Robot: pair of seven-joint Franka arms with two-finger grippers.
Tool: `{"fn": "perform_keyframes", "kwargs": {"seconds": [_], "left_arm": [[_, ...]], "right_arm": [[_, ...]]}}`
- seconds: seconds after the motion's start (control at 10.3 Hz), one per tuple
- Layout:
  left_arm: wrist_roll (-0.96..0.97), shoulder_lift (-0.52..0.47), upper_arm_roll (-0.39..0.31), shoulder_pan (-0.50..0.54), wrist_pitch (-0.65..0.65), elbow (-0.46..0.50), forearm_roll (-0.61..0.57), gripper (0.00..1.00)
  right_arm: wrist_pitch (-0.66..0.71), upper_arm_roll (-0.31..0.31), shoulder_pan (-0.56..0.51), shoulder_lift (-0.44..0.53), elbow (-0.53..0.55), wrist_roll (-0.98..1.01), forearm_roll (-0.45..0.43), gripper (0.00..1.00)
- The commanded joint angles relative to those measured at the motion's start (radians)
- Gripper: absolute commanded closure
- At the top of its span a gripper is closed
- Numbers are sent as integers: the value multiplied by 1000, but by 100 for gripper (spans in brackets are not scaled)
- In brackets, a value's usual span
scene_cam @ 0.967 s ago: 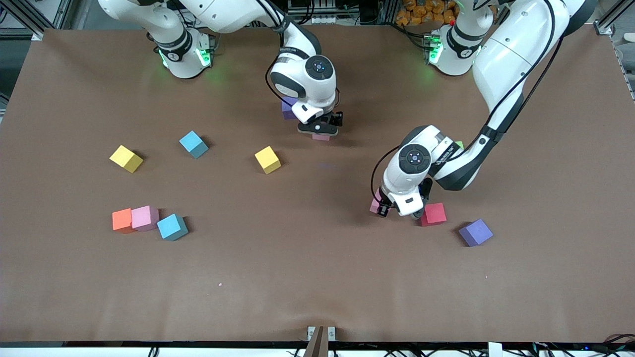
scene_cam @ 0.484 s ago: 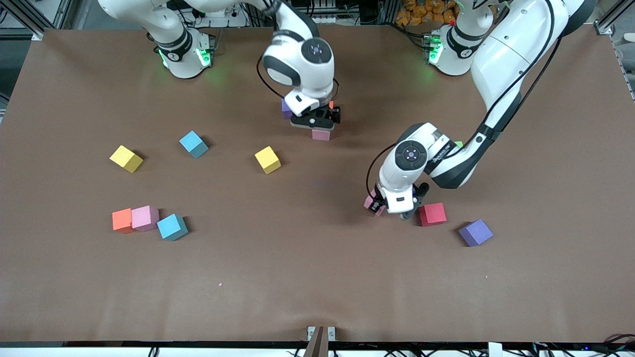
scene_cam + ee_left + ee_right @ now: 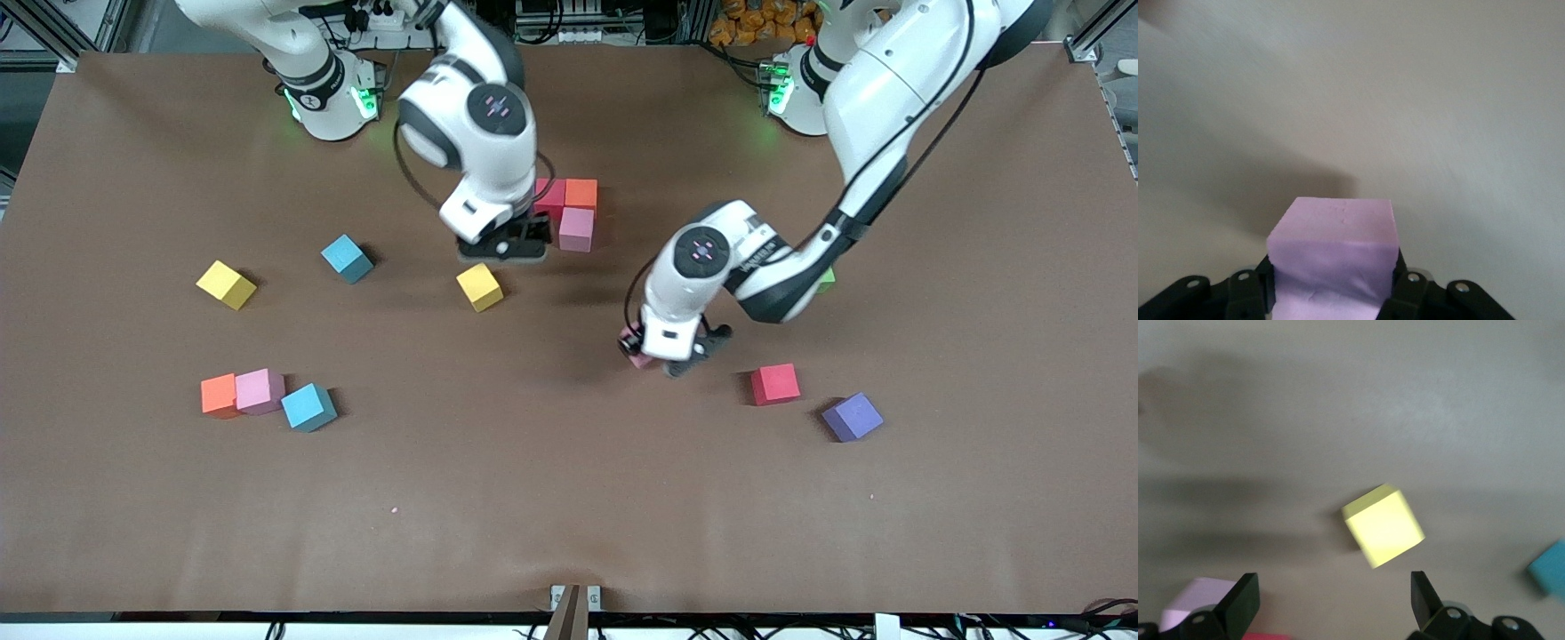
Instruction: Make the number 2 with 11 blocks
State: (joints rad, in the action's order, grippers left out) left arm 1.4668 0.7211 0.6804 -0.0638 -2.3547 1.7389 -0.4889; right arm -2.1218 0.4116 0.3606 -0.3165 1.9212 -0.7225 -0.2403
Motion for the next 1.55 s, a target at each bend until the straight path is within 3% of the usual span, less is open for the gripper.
{"fn": "perform_keyframes", "kwargs": {"seconds": [0.0,0.19,0.29,1.06,1.26,1.35,1.45], "left_arm": [[-132,-14,4,-74,21,7,-8,89],[-277,-6,4,-111,75,7,-7,89],[-319,-3,4,-132,100,7,-5,89],[-335,66,-4,-264,115,5,-3,90],[-333,67,-4,-277,117,7,-2,90],[-330,67,-4,-286,117,5,0,90],[-320,67,-4,-287,115,5,-2,89]], "right_arm": [[-131,19,-51,7,106,223,-37,0],[-405,19,-129,-10,250,404,-83,0],[-475,19,-156,-22,289,492,-83,0],[-599,35,-225,-101,361,597,-83,0],[-604,35,-282,-115,360,623,-83,78],[-597,56,-313,-110,357,624,-83,100],[-590,112,-378,-107,352,624,-82,100]]}}
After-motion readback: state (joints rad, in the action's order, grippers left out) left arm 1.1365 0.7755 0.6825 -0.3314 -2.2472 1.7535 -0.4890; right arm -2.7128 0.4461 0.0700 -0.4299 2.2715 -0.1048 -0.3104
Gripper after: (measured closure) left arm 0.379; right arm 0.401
